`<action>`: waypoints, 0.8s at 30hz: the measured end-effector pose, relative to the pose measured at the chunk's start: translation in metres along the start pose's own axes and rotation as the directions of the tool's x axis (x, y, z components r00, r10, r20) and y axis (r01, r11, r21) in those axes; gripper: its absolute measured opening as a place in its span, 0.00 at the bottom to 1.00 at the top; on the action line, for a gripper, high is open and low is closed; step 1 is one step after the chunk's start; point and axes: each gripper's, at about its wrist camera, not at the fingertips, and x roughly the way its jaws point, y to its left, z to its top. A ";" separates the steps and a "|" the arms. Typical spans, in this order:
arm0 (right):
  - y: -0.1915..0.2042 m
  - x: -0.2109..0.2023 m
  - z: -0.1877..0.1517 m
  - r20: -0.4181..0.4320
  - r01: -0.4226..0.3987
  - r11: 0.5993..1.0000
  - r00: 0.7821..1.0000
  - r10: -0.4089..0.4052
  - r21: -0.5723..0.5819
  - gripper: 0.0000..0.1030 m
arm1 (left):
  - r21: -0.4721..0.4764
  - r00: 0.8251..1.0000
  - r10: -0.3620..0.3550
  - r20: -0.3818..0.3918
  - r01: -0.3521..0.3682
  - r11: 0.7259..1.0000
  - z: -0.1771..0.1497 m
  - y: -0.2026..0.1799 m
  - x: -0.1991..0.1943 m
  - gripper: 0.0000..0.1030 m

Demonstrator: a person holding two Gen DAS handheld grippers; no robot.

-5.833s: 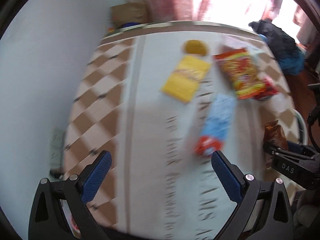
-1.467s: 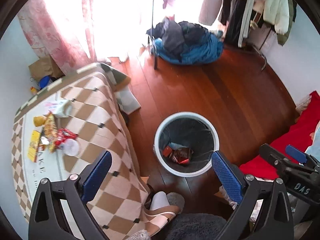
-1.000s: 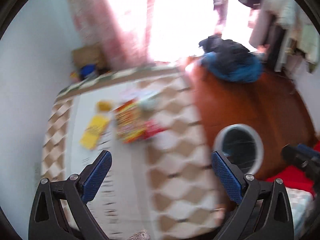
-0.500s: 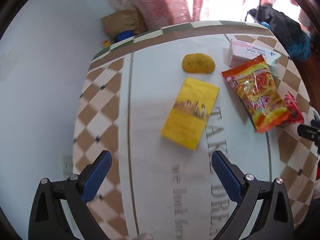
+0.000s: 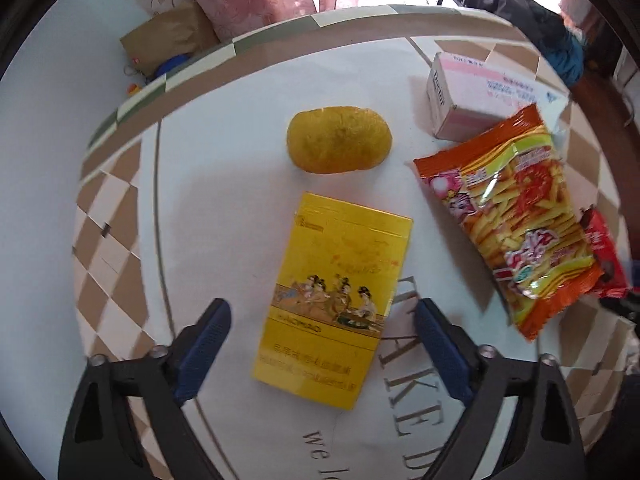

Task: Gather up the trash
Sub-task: 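Grasp the clear plastic cup with the right tool while the left tool grasps the yellow cigarette box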

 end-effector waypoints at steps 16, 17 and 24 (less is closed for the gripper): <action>0.015 -0.011 -0.016 0.012 -0.008 1.000 1.000 0.009 -0.016 0.42 | -0.171 0.992 0.006 0.122 0.015 0.985 -0.074 0.004 -0.069 0.53; 0.015 -0.015 -0.019 0.019 -0.011 1.000 1.000 0.011 -0.017 0.42 | -0.181 0.990 0.016 0.137 0.009 0.983 -0.073 0.006 -0.074 0.53; 0.015 -0.066 -0.044 0.110 -0.041 0.999 0.993 0.045 -0.035 0.42 | -0.208 0.966 0.050 0.255 0.004 0.978 -0.098 -0.014 -0.141 0.53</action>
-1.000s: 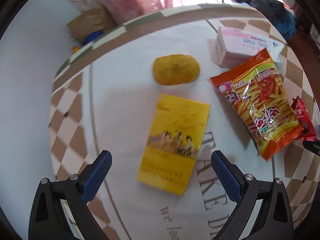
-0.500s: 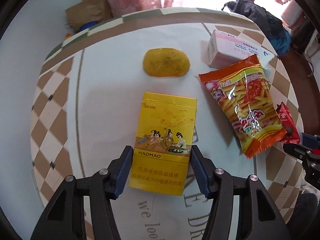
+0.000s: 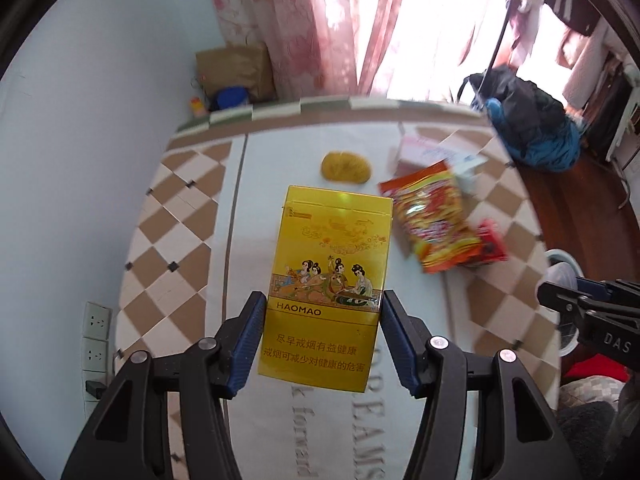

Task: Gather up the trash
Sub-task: 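Grasp the clear plastic cup with the right tool while the left tool grasps the yellow cigarette box, then carry the cup and yellow box with both tools over the trash bin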

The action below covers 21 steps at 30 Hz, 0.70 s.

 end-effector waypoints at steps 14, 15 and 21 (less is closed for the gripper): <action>-0.096 -0.151 -0.053 0.247 -0.064 0.991 0.968 0.033 0.116 0.42 | 0.156 0.966 -0.191 0.172 0.165 0.974 0.016 -0.137 -0.104 0.53; -0.108 -0.159 -0.057 0.257 -0.062 0.989 0.966 0.026 0.133 0.42 | 0.169 0.963 -0.206 0.173 0.177 0.970 0.017 -0.147 -0.106 0.53; -0.199 -0.194 -0.084 0.284 -0.024 0.966 0.958 -0.051 0.256 0.42 | 0.265 0.943 -0.308 0.129 0.266 0.927 0.019 -0.239 -0.098 0.53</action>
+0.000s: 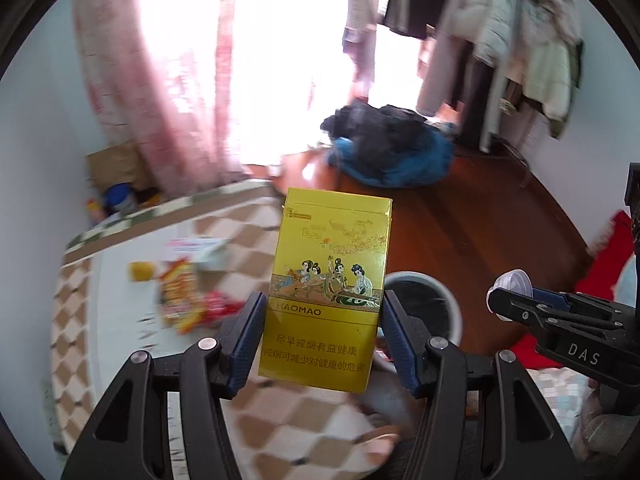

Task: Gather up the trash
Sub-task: 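Carry the cup and yellow box with both tools over the trash bin, then open both tools to drop the cup and yellow box into the bin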

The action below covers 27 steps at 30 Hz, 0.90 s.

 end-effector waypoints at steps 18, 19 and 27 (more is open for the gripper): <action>-0.221 0.149 -0.019 -0.258 0.145 0.952 0.963 -0.074 0.270 0.42 | -0.192 0.828 -0.310 -0.467 0.247 0.950 0.012 -0.121 0.249 0.56; -0.228 0.159 -0.021 -0.271 0.151 0.949 0.960 -0.074 0.276 0.42 | -0.195 0.827 -0.308 -0.470 0.244 0.950 0.013 -0.122 0.253 0.59; -0.247 0.229 -0.016 -0.331 0.150 0.938 0.943 -0.041 0.311 0.43 | -0.168 0.856 -0.181 -0.484 0.112 0.979 0.004 -0.106 0.269 0.97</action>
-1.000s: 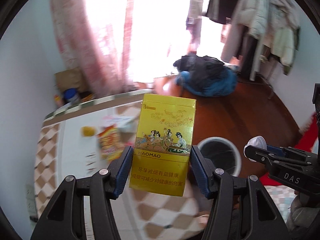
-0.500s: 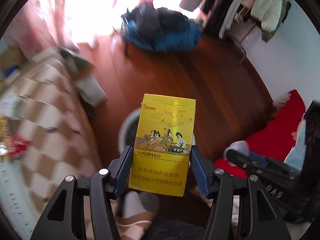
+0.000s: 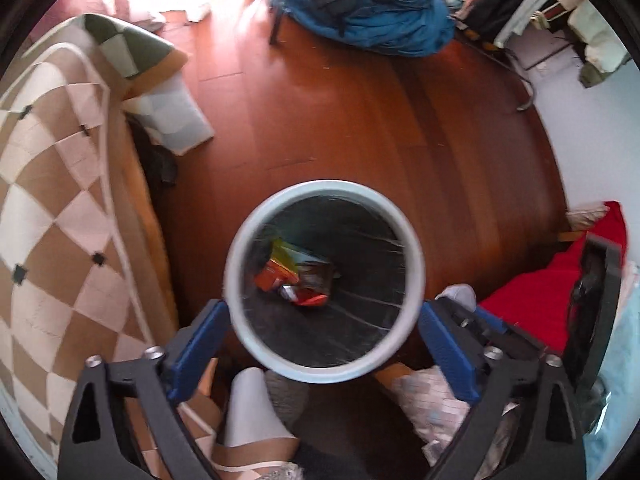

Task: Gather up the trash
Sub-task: 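Open both tools to drop the cup and yellow box into the bin, then move both tools back toward the chip bags on the table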

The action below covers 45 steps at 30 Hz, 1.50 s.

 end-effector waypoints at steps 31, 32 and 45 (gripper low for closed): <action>0.022 -0.072 -0.046 0.100 0.175 0.982 0.981 -0.168 -0.069 1.00 | 0.049 0.955 0.251 0.158 -0.262 0.964 -0.063 0.000 -0.058 0.97; 0.023 -0.080 -0.047 0.107 0.169 0.983 0.981 -0.162 -0.070 1.00 | 0.050 0.954 0.248 0.167 -0.259 0.965 -0.063 -0.001 -0.063 0.97; 0.060 -0.191 -0.082 0.271 0.134 0.988 0.956 -0.108 -0.080 1.00 | 0.066 0.932 0.170 0.321 -0.201 0.977 -0.093 -0.012 -0.160 0.97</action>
